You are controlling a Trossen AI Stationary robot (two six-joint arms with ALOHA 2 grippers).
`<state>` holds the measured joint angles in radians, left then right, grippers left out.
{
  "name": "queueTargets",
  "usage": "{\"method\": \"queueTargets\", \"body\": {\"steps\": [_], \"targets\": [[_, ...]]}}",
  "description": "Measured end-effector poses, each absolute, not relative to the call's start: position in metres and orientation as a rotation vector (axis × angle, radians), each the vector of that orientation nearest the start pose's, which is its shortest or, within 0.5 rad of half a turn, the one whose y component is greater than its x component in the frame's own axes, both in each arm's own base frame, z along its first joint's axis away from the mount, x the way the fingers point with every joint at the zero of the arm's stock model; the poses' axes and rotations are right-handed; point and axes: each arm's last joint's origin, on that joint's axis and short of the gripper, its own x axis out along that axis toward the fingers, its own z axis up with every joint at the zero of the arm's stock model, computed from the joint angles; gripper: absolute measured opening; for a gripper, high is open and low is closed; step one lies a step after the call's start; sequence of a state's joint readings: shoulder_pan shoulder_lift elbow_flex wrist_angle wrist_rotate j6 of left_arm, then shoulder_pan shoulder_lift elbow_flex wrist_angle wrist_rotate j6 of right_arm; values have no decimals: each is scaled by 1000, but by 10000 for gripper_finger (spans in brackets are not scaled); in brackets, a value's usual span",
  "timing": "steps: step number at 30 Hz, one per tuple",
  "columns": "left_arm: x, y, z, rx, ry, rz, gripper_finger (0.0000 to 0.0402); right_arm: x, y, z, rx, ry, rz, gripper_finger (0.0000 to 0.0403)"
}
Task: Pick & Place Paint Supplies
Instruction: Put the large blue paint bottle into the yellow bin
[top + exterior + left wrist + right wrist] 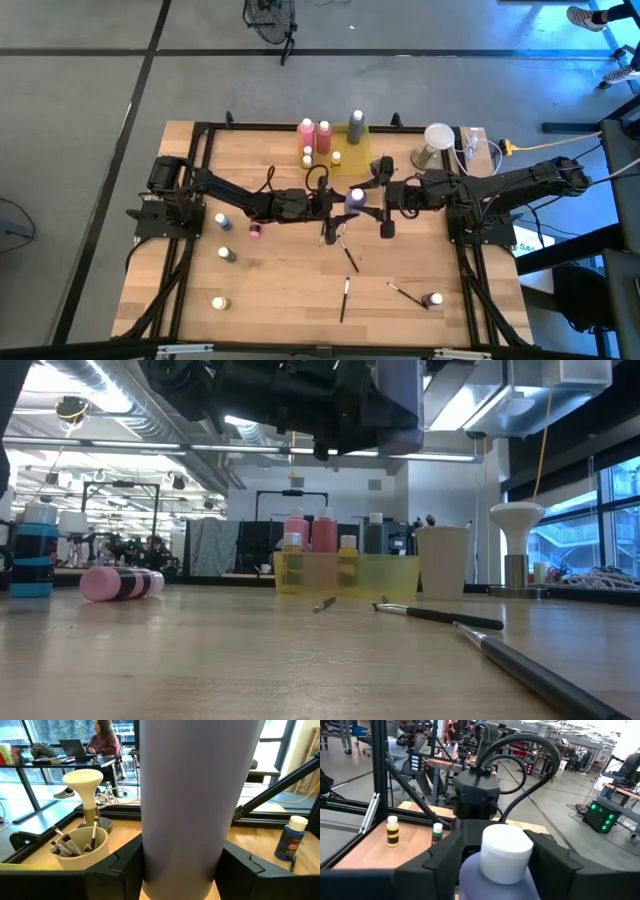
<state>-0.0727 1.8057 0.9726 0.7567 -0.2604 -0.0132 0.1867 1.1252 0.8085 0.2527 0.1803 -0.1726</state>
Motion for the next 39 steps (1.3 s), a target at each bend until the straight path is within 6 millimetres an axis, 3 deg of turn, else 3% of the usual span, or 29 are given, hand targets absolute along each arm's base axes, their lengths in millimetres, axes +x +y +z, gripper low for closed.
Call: {"method": "queueTargets", "body": {"steps": [8,16,27,39], "targets": [[386,-21,212,4,77,188,186,250,42,317,-172,61,7,121],[385,-24,212,18,79,185,192,250,42,316,-174,67,12,120],[383,-32,212,118,91,369,253,250,40,314,-191,89,-3,120],[378,-49,213,339,143,464,258,249,36,311,-190,129,-64,120]]}}
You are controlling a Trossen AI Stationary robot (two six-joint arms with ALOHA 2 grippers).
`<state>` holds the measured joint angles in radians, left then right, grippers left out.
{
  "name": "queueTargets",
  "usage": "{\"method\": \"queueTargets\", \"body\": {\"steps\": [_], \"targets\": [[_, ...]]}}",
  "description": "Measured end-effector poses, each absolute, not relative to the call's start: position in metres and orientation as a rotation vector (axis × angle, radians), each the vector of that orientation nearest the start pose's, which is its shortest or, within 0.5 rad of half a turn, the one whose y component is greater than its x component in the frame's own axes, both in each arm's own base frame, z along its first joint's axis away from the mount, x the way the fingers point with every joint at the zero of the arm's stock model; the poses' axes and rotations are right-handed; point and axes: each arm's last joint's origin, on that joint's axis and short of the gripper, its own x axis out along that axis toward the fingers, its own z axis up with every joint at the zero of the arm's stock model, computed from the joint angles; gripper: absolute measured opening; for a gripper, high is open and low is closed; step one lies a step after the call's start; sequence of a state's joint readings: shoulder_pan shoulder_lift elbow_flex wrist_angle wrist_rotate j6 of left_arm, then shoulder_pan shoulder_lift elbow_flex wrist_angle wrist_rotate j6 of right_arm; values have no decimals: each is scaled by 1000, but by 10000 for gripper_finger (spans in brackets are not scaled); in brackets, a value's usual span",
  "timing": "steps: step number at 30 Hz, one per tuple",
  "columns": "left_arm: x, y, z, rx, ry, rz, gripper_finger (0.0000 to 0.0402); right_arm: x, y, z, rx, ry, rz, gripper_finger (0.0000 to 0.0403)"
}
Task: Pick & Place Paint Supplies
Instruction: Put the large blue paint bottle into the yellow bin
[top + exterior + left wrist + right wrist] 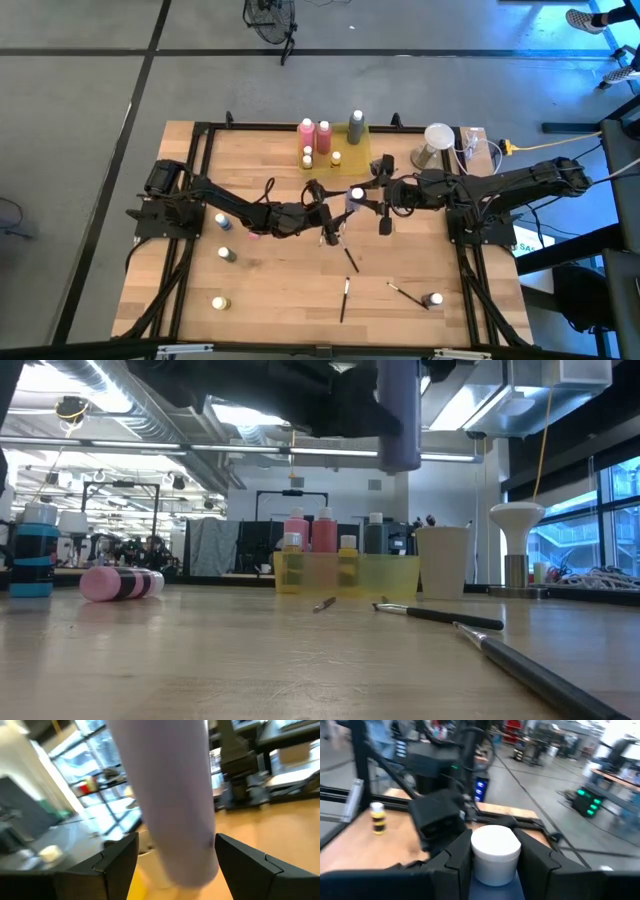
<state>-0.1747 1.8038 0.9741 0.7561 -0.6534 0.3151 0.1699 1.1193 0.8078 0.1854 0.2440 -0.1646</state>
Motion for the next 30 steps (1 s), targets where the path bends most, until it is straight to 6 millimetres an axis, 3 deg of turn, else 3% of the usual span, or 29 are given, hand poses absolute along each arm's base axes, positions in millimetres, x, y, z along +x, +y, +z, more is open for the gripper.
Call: {"method": "queueTargets", "body": {"steps": [10,19,25,30], "targets": [[369,-62,208,574,314,692,254,225,21,321,-113,163,-290,120],[362,-64,188,634,494,696,238,181,-19,370,-127,112,-454,120],[354,-61,174,647,612,698,224,173,-52,390,-50,51,-277,120],[347,-65,174,727,654,799,215,191,-87,378,55,72,-146,120]]}}
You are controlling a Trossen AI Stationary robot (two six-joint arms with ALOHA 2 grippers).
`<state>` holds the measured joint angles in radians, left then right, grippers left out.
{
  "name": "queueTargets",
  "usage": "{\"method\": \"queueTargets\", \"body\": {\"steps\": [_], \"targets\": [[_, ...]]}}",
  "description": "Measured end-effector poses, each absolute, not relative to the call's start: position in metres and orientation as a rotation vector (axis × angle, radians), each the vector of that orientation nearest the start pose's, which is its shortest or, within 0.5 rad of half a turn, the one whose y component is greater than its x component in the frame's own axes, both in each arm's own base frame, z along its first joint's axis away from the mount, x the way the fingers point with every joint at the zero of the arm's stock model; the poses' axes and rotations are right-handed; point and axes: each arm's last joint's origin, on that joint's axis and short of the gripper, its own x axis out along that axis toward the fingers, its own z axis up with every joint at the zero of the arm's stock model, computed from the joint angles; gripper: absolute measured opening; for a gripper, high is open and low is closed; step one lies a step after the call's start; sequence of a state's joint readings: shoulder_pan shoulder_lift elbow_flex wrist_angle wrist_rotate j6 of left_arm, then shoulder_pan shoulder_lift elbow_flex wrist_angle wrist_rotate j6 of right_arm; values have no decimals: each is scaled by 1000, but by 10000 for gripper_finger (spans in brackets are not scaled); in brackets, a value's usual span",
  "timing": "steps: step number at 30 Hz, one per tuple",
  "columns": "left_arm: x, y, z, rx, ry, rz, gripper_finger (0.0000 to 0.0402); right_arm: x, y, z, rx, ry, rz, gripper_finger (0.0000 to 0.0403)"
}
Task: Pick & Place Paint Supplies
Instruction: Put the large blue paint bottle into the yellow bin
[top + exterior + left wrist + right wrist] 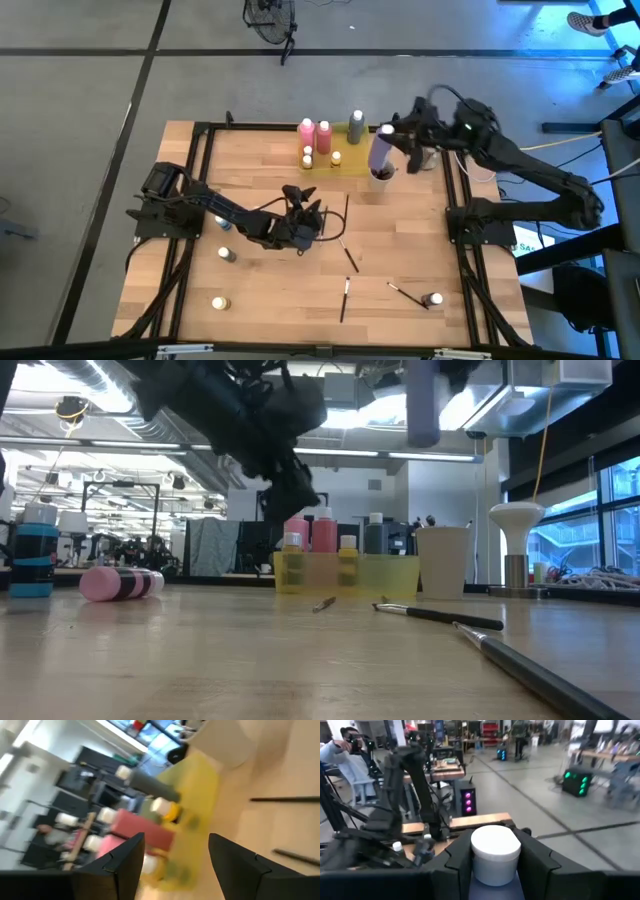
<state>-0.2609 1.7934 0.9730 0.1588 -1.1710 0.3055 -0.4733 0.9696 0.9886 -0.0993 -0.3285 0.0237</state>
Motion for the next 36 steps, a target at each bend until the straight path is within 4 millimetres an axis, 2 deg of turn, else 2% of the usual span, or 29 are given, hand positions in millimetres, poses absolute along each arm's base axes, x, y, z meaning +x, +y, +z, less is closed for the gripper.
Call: {"method": "queueTargets", "body": {"steps": [4,8,15,19,24,28,32,36], "targets": [[336,-77,189,727,627,801,214,216,-112,364,73,72,-93,120],[318,-85,211,594,575,761,213,234,-126,358,48,5,-34,120],[283,-85,243,228,587,562,213,247,-144,344,-40,24,-69,120],[273,-87,251,143,594,505,213,250,-153,332,-89,59,-85,120],[272,-90,250,103,586,500,213,248,-175,314,-109,75,-151,120],[270,-90,240,64,614,485,213,242,-189,296,-65,59,-166,120],[265,-88,226,42,633,499,213,241,-190,277,-54,21,-96,120],[263,-87,217,3,604,503,213,239,-190,259,-73,7,-135,120]]}}
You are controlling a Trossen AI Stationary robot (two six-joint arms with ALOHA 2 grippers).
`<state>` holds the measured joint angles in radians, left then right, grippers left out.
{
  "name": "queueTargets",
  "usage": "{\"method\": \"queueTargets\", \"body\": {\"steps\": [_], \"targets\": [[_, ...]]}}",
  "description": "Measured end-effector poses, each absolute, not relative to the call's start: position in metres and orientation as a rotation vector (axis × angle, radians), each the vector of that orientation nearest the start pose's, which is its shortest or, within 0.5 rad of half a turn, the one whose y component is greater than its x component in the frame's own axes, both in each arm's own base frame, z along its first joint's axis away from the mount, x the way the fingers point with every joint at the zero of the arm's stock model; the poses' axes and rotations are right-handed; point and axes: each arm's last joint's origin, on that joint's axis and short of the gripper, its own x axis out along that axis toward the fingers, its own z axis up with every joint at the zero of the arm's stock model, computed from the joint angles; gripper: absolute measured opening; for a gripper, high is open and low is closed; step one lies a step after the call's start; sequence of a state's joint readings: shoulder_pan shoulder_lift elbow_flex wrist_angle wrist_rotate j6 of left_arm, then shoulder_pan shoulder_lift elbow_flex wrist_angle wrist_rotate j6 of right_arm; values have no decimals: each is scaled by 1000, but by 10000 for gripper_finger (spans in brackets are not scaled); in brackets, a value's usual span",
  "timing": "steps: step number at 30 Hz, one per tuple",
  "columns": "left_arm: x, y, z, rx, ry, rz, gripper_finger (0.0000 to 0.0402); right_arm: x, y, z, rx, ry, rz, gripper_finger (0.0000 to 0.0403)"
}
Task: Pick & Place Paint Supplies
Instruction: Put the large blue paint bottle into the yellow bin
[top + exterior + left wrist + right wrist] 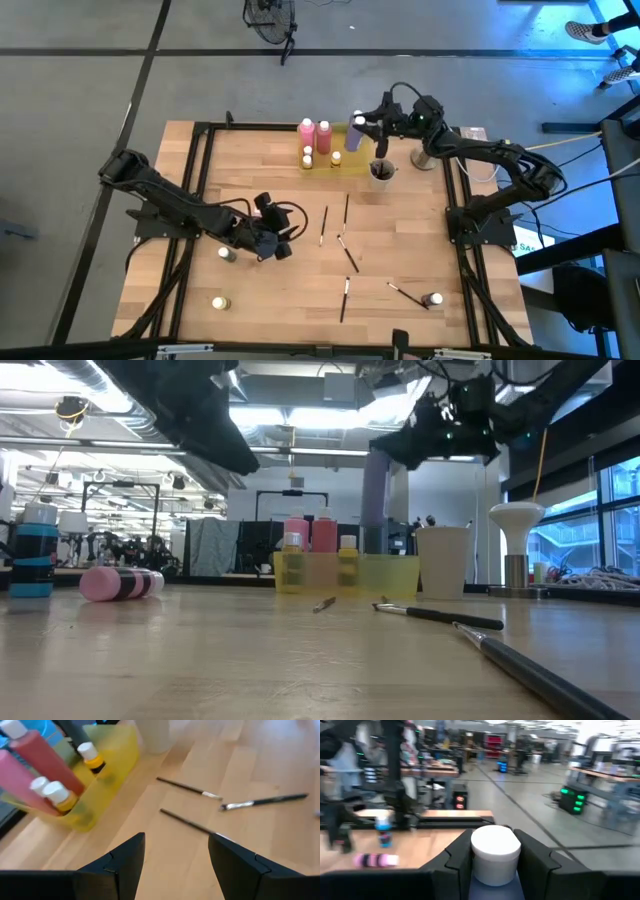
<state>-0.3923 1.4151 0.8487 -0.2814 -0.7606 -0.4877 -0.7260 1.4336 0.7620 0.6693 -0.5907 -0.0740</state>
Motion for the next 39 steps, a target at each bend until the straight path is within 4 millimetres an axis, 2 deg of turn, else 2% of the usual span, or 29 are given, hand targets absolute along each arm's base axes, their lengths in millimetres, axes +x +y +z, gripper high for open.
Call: {"method": "queueTargets", "body": {"steps": [4,13,21,27,39], "targets": [[266,-90,215,-14,571,433,213,237,-193,249,-84,15,-184,120],[273,-94,222,10,523,312,213,248,-206,218,-48,35,-238,120],[273,-95,222,19,528,292,213,260,-211,193,-38,52,-249,120],[274,-95,222,41,528,285,213,264,-214,182,-31,52,-268,120],[276,-87,221,50,542,308,213,263,-213,177,-12,93,-261,120]]}}
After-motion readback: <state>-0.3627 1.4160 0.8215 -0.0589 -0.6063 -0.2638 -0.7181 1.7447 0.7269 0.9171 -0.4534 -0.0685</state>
